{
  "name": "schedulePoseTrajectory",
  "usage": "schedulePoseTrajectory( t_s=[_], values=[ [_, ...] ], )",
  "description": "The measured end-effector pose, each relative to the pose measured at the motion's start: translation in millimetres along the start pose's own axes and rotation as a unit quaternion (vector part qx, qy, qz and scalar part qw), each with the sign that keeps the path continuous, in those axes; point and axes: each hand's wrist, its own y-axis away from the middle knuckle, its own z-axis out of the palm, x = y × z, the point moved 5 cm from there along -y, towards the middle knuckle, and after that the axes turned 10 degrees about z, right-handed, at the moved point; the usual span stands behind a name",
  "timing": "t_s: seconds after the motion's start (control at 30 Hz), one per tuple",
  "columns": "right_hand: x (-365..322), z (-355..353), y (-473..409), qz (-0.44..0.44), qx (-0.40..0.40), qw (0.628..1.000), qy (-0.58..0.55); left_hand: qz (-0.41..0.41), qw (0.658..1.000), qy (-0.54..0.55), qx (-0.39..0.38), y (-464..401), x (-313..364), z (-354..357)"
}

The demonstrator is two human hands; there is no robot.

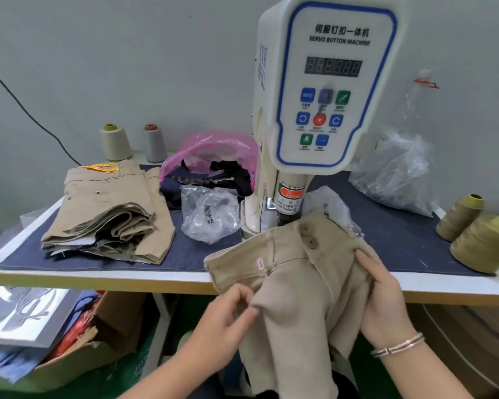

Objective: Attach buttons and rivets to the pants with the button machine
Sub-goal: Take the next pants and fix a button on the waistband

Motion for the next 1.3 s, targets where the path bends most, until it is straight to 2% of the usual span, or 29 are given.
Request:
schedulePoseTrajectory(
  t_s=[0.07, 0.13, 0.17, 0.27, 0.37, 0.4, 0.47, 0.53, 0.6, 0.67, 0.8, 0.9, 0.97, 1.07, 1.13, 1.23, 1.3],
  values=[
    [-5.5, -25.6, 6.5, -0.042, 0.065, 0.995, 0.063, 0.008, 0.996, 0.093, -0.009, -10.1, 13.4, -12.8],
    [-11.4, -35.9, 17.1, -0.133, 0.118, 0.967, 0.181, 0.041, 0.992, 0.112, -0.049, -21.7, 31.7, -20.6],
    [-12.4, -28.9, 22.5, -0.186, 0.099, 0.948, 0.237, 0.061, 0.989, 0.104, -0.082, -28.5, 41.4, -20.0],
    [0.0, 18.4, 34.6, -0.283, -0.066, 0.873, 0.391, 0.077, 0.979, 0.078, -0.172, -45.0, 64.1, -8.7],
    [13.4, 51.3, 36.9, -0.270, -0.159, 0.788, 0.530, 0.098, 0.967, 0.078, -0.221, -50.9, 80.4, -5.6],
    [14.7, 57.3, 37.0, -0.258, -0.182, 0.771, 0.552, 0.115, 0.965, 0.071, -0.223, -51.4, 84.0, -8.5],
    [15.6, 62.6, 36.2, -0.232, -0.218, 0.765, 0.560, 0.136, 0.967, 0.038, -0.212, -52.2, 85.1, -16.9],
    [20.3, 61.4, 36.1, -0.214, -0.236, 0.771, 0.551, 0.132, 0.972, 0.009, -0.196, -51.6, 80.8, -22.6],
    [24.1, 57.1, 33.1, -0.162, -0.249, 0.825, 0.481, 0.118, 0.975, 0.020, -0.187, -49.9, 74.1, -20.5],
    [20.8, 52.6, 23.7, -0.121, -0.219, 0.871, 0.423, 0.080, 0.978, 0.031, -0.188, -49.3, 62.1, -15.2],
    [19.6, 46.4, -2.7, -0.074, -0.186, 0.885, 0.421, -0.027, 0.971, 0.060, -0.228, -52.5, 33.1, -7.7],
    [22.5, 38.3, -22.8, -0.021, -0.166, 0.921, 0.353, -0.124, 0.958, 0.158, -0.203, -66.8, 11.1, -3.4],
    [21.8, 33.9, -35.3, 0.011, -0.161, 0.924, 0.348, -0.154, 0.945, 0.223, -0.183, -73.2, 1.5, -2.0],
    [20.7, 34.2, -50.6, 0.033, -0.154, 0.918, 0.364, -0.167, 0.932, 0.250, -0.203, -71.4, -9.0, -0.4],
    [21.1, 34.8, -58.7, 0.027, -0.141, 0.925, 0.351, -0.175, 0.940, 0.215, -0.200, -74.6, -19.0, -3.2],
    [23.7, 33.2, -68.2, 0.013, -0.125, 0.934, 0.334, -0.136, 0.971, 0.106, -0.167, -91.2, -26.4, -11.3],
    [27.3, 27.5, -73.9, 0.018, -0.105, 0.936, 0.336, -0.121, 0.978, 0.085, -0.146, -98.3, -30.9, -14.3]
  ],
)
